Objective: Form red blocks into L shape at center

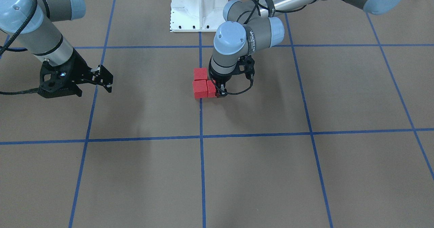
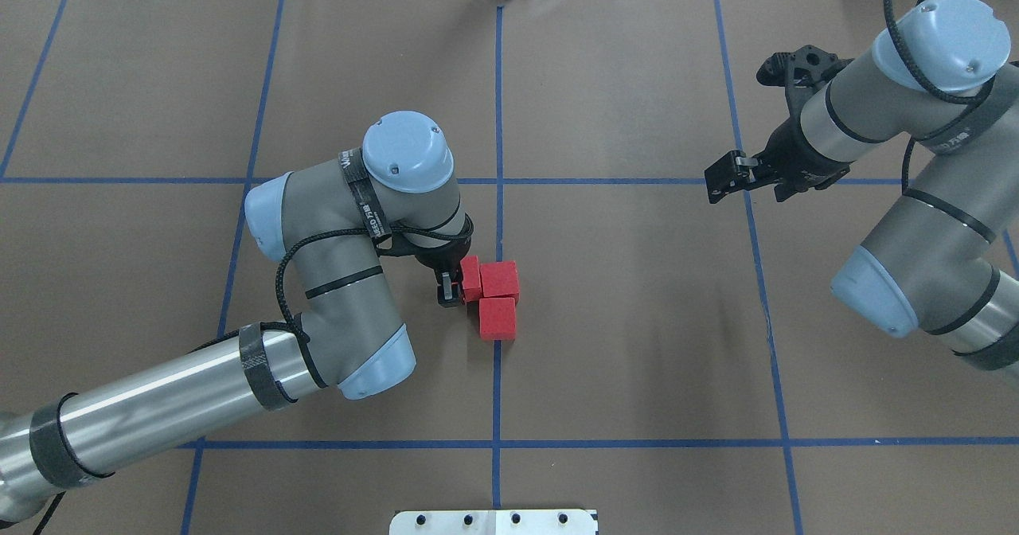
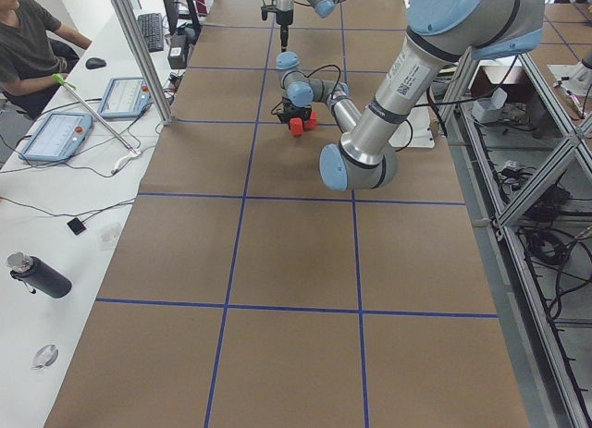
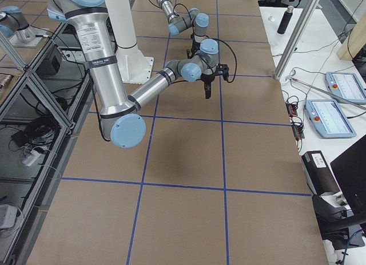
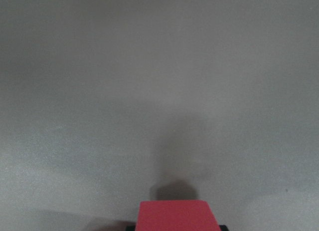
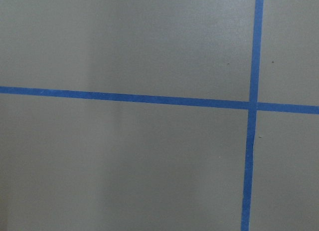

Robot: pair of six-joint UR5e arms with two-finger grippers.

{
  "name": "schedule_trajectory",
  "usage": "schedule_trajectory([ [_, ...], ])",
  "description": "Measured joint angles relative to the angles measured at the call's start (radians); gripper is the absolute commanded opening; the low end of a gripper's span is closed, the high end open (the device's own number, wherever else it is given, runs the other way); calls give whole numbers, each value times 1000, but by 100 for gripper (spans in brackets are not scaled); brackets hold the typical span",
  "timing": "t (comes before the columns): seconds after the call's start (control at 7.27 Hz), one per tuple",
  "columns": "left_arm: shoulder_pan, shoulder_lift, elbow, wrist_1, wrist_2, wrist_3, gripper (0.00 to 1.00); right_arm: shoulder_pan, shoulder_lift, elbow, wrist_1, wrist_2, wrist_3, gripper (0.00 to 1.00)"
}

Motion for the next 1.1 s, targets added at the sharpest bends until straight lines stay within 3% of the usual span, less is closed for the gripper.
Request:
schedule_trajectory([
  [0.55, 5, 3, -3, 3, 1, -2, 1, 0, 0, -1, 0, 0, 0, 100],
  [0.69, 5, 3, -3, 3, 1, -2, 17, 0, 0, -1, 0, 0, 0, 100],
  [0.83, 5, 3, -2, 3, 1, -2, 99, 0, 0, -1, 0, 0, 0, 100],
  [1.1, 6, 2, -2, 2, 1, -1, 100, 0, 0, -1, 0, 0, 0, 100],
])
